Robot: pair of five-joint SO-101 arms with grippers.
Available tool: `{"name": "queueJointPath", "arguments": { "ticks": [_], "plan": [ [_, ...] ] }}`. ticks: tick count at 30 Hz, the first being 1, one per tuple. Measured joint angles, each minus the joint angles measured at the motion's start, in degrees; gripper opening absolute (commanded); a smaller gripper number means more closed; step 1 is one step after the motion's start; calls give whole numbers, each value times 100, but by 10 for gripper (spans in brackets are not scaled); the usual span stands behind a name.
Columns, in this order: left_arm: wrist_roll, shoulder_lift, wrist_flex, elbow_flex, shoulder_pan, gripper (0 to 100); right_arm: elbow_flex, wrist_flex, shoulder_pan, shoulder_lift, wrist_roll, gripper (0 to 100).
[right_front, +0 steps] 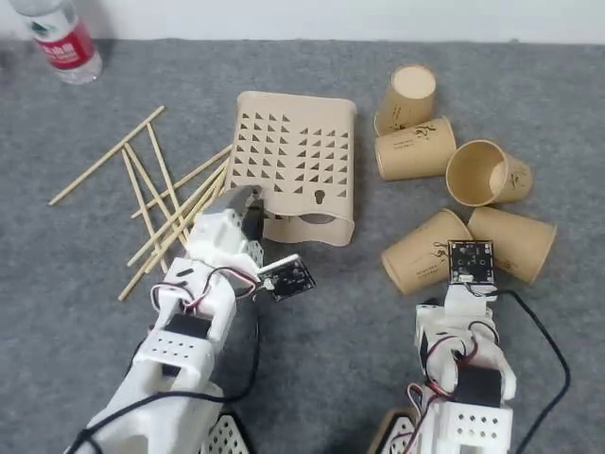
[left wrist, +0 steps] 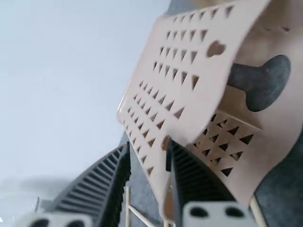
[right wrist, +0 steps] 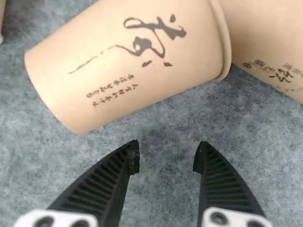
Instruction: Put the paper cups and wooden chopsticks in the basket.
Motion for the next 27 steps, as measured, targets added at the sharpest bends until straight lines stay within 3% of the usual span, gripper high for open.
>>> {"name": "queueJointPath", "arguments": {
  "ticks": [4, 15, 27],
  "plan": [
    [79, -580, 378, 299, 193, 136, 0, 0, 0, 0, 0, 199],
    [141, -2919, 2690, 554, 659, 137, 0, 0, 0, 0, 0, 199],
    [132, -3490, 2778, 642, 501, 133, 0, 0, 0, 0, 0, 199]
  ]
}}
